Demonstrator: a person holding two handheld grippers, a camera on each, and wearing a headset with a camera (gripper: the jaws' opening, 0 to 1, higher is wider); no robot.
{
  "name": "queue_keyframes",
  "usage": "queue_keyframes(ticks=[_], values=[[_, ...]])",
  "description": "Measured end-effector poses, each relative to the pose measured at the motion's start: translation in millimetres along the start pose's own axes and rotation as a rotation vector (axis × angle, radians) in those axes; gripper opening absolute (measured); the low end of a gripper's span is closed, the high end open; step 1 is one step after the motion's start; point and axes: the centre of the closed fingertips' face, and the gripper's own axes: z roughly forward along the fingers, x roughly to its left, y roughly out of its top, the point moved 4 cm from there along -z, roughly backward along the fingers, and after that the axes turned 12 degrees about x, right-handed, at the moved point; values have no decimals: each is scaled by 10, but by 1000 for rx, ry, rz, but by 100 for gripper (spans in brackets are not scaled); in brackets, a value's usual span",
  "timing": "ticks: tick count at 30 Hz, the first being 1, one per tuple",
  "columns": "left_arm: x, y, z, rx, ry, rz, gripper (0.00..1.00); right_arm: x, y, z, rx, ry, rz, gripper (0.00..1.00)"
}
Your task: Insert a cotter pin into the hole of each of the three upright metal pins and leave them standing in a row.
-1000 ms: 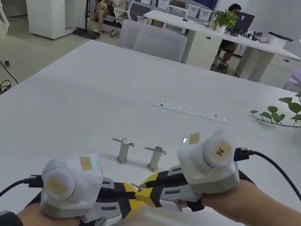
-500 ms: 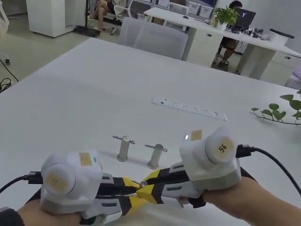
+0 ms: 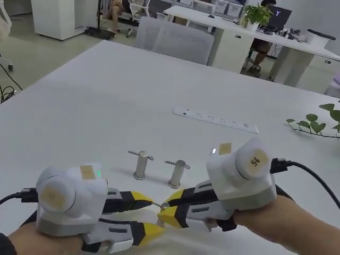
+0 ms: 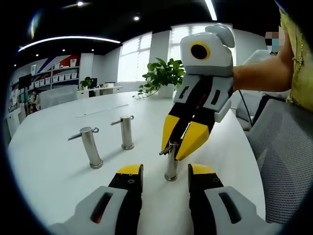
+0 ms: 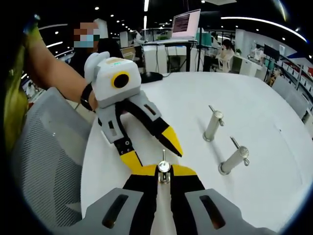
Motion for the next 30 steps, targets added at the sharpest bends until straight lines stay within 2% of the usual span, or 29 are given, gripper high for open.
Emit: queue_keyframes(ticks=[2,4,6,7,10,16,19,24,30], values=[[4,14,-45,-9,2,-7,43,0,1,-12,-5,3,1,8],[-22,18,-89,-22,-26,-27,49,-2,7,-23,-9,6,1,8],[-19,10,-106,-19,-15,-23,59,-9,11,-42,-11,8,0,8],[-41,-2,-112,-7,-29,-34,61,-14,13,-50,-12,8,-1,8],[-45,-28,-122,17,-12,-29,70,-29,20,-75,-14,6,-4,8],[-39,18,-182,-2,13,-81,83,-33,23,-115,-13,15,-16,8],[-27,35,-231,-14,26,-97,86,-47,21,-150,-15,17,-21,8],[-31,42,-364,-6,44,-124,86,-78,-3,-239,-23,26,-27,8],[-35,76,-537,-21,87,-149,85,-189,-119,-387,-20,32,-33,8]])
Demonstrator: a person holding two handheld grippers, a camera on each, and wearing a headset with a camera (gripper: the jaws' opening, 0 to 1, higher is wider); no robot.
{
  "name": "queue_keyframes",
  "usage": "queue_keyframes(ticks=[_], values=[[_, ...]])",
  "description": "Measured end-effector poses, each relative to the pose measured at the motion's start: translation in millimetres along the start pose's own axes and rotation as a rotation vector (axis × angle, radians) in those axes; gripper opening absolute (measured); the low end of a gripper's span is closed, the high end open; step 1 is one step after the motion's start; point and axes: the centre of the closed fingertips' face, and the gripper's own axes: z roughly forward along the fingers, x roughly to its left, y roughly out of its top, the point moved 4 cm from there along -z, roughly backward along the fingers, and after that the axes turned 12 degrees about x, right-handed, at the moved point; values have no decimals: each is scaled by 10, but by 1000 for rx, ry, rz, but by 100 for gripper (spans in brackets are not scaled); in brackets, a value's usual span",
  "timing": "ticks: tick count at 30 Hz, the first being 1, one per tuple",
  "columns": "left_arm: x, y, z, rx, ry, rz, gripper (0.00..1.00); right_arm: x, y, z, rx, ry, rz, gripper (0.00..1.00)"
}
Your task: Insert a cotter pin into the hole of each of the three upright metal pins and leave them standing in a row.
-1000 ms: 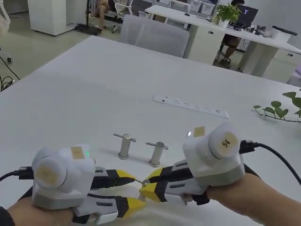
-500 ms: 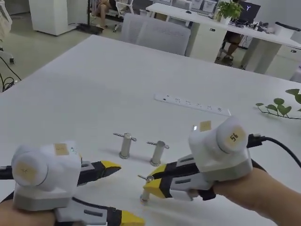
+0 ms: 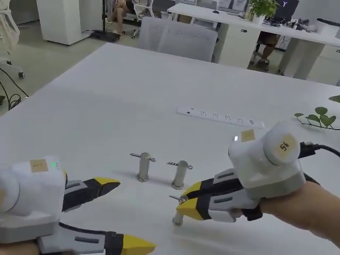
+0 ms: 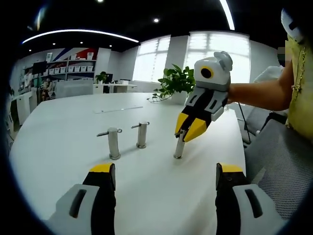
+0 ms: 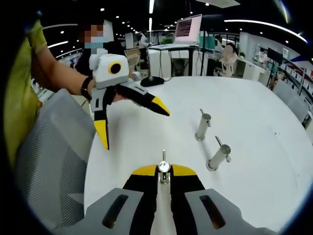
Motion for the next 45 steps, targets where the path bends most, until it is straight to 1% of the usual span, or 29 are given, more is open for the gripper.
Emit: queue_keyframes(ticks=[1,3,5,9,15,19,24,30,35,39,45], values=[[-6,3,-34,1,14,2,85,-18,-17,-23,0,0,0,8],[-14,9,-81,-3,21,-7,84,-71,-71,-92,1,1,1,8],[-14,12,-135,0,41,-11,84,-137,-126,-166,6,-2,0,8],[-41,52,-218,-4,66,-20,84,-290,-202,-293,9,-14,-3,8],[-71,81,-257,1,91,-31,84,-523,-295,-404,11,-25,-3,8],[-110,106,-276,17,101,-28,83,-641,-310,-446,2,-22,-4,8],[-123,125,-313,32,119,-25,82,-778,-323,-440,-4,-15,-13,8],[-119,140,-342,36,144,-34,81,-904,-331,-376,-4,15,-25,8],[-134,102,-335,49,156,-45,81,-957,-307,-289,4,38,-47,8],[-128,82,-334,49,164,-53,81,-997,-293,-201,21,57,-70,8],[-132,38,-308,53,165,-64,80,-1019,-313,-130,34,73,-82,8]])
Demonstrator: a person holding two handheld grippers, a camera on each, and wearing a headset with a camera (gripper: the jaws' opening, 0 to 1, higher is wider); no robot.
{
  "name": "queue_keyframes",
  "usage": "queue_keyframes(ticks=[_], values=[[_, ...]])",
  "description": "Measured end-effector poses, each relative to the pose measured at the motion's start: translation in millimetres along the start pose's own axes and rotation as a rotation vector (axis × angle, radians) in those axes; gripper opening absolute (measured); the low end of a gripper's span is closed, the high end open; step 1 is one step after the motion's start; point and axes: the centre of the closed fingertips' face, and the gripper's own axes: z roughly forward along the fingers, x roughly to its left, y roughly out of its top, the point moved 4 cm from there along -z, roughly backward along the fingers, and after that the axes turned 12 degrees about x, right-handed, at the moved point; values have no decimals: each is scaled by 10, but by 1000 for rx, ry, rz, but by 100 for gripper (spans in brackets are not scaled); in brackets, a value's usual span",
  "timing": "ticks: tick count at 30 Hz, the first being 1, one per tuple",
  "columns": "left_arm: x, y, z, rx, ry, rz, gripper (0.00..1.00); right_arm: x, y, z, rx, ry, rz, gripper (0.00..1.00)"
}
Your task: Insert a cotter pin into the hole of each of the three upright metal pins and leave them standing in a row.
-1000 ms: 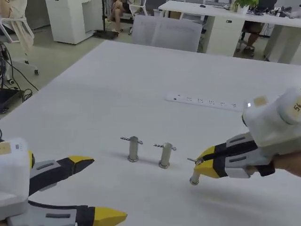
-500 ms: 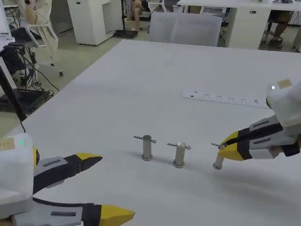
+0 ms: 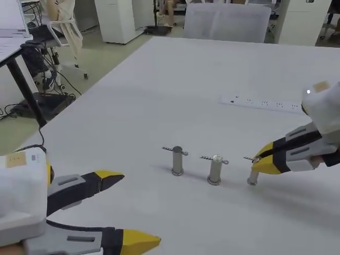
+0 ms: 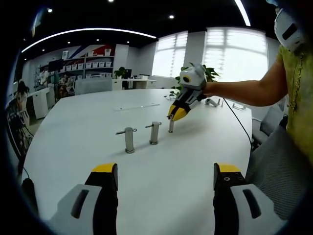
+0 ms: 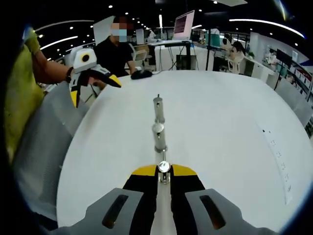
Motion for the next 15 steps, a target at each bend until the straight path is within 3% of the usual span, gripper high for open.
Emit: queue_keyframes(ticks=[15], values=[[1,-6,26,5,-4,0,78,35,-114,75,30,14,-6,9]])
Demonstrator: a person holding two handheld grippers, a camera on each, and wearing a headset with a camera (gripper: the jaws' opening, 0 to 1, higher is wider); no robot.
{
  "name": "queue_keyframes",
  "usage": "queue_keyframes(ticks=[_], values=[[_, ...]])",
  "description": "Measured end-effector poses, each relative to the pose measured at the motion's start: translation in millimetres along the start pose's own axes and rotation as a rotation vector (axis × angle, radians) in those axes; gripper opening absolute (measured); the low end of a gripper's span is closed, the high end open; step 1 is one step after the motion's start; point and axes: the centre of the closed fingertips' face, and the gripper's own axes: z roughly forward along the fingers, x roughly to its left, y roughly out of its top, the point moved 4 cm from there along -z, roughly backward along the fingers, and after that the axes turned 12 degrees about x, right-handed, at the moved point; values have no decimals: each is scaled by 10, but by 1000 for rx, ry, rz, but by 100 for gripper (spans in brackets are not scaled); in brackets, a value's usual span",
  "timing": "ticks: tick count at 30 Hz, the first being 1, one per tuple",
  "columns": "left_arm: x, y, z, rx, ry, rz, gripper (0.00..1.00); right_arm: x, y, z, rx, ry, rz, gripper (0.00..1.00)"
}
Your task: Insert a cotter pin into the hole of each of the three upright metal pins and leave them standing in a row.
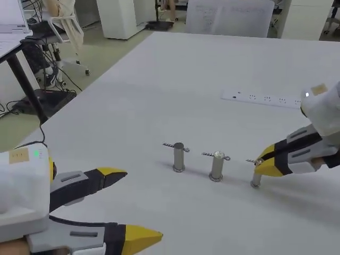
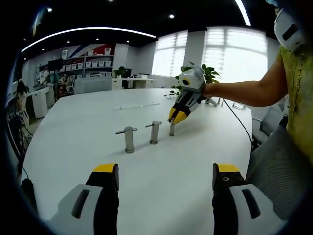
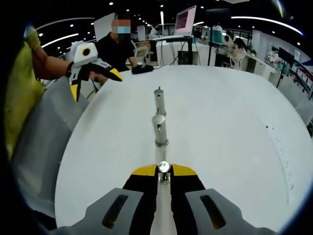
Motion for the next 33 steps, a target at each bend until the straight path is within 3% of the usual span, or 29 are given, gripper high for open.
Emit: queue_keyframes(ticks=[23,33], values=[[-4,-32,37,12,-18,-5,77,9,8,14,-2,-18,-27,11],[8,-29,20,11,-16,-7,77,2,2,-73,-38,-37,0,21]])
